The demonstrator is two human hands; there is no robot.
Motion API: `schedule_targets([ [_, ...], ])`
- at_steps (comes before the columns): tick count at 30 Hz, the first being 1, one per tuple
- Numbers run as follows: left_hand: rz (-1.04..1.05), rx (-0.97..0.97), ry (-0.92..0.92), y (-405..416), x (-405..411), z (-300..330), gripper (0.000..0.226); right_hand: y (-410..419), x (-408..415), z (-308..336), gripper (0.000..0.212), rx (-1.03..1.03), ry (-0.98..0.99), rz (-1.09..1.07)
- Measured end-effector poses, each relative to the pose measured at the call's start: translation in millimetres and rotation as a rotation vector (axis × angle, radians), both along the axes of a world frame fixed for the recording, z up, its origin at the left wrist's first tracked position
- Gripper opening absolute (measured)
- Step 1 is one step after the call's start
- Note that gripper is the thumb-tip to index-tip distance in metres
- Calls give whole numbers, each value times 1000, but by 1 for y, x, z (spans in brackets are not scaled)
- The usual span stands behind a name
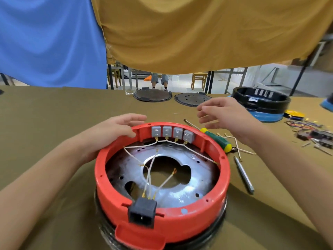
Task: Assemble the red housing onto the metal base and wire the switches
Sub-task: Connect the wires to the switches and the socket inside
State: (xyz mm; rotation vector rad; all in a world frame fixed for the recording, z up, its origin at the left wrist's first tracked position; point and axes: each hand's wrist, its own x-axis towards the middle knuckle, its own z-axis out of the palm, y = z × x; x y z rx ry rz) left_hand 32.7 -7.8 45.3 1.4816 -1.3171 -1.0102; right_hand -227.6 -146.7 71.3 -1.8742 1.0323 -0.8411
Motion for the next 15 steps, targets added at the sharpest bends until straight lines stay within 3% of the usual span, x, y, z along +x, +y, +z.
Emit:
schedule_targets([
  [4, 41, -87, 31, 0, 0, 0, 65, -26, -18, -7, 17, 28, 132, -174],
  [8, 164, -192, 80, -2, -1, -3, 74, -48, -36, -13, 18, -70, 330, -291],
  [13, 140, -191, 102, -4, -6, -7, 68, -59, -58, -11, 8, 2, 721, -205],
  [15, 109, -191, 127, -5, -8, -8, 65, -59, -63, -6, 18, 82, 837, -129],
])
